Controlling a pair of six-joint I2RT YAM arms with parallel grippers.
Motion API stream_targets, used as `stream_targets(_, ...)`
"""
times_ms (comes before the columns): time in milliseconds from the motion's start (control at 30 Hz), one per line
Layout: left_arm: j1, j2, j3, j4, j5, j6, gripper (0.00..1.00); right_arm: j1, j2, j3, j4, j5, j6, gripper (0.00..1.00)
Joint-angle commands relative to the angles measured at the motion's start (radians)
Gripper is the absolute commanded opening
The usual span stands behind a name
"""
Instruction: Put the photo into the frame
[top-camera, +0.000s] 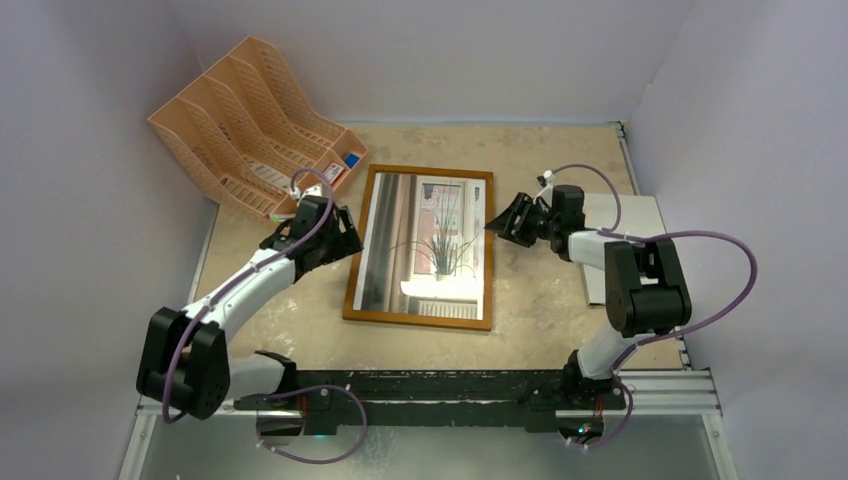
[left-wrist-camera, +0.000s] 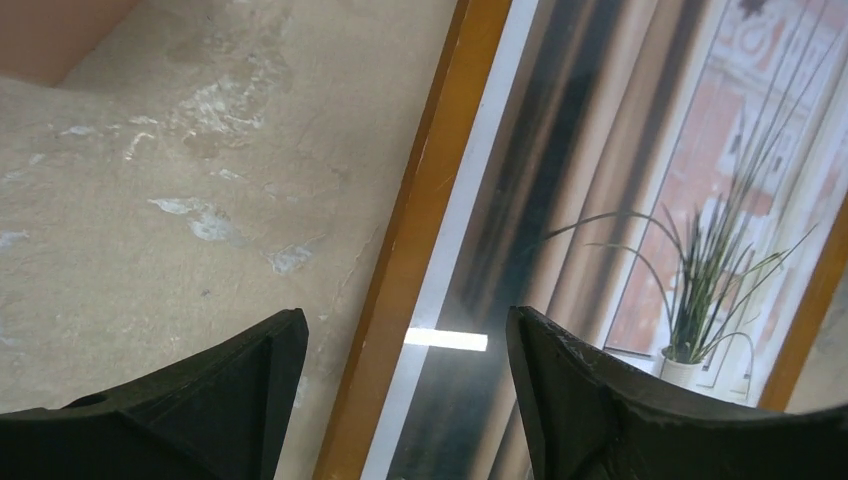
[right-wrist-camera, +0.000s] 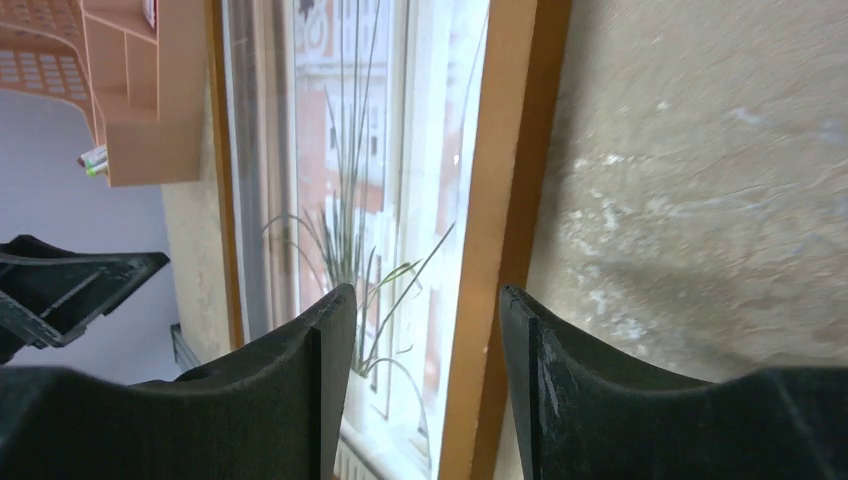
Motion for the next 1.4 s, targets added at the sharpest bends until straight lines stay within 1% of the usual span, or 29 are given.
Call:
stream_targets(0,0.014,0.085,0.012,0.03,0.075,0.035,0.76,-0.023,0.023,0.041,0.063,0.011,-0.04,0.58)
stream_targets(133,0.019,0.105,0.001,0.065,0.106,0.023,0.76,-0.027,0.034,0.059,0.026,0.043,-0.051,0.58)
stream_targets(267,0.019,0.087,0.029,0.035,0.093,0.032,0.76,-0.027,-0.001,0.083,-0.058,0.13,-0.05,0.58)
stream_targets(400,0.019,0.035,0.077,-0.016,0.083,0.069,0.76,-0.027,-0.066,0.114,-0.169,0.235,-0.034,0.58)
stream_targets(500,0.018,-0.044,0.125,-0.062,0.069,0.118,0.76,-0.027,-0.135,0.136,-0.249,0.308,-0.021,0.58)
stream_targets(600,0.019,-0.123,0.188,-0.109,0.027,0.153,0.76,-0.027,-0.23,0.153,-0.313,0.41,-0.019,0.58)
stream_targets(800,0.018,-0.225,0.313,-0.247,-0.052,0.214,0.77,-0.027,-0.525,0.159,-0.455,0.606,-0.02,0.6)
stream_targets(900,0.018,-0.278,0.36,-0.301,-0.06,0.244,0.77,-0.027,-0.668,0.174,-0.526,0.698,-0.026,0.62)
stream_targets(1033,0.018,-0.361,0.409,-0.367,-0.091,0.265,0.78,-0.027,-0.827,0.22,-0.645,0.815,-0.027,0.68)
stream_targets(1133,0.018,-0.423,0.444,-0.411,-0.116,0.282,0.78,-0.027,-0.927,0.279,-0.732,0.864,-0.043,0.79)
stream_targets(1267,0.018,-0.489,0.495,-0.462,-0.114,0.315,0.79,-0.027,-1.006,0.363,-0.822,0.906,-0.075,0.92)
stream_targets(1367,0.018,-0.535,0.536,-0.501,-0.13,0.329,0.82,-0.027,-1.053,0.419,-0.864,0.929,-0.103,0.97)
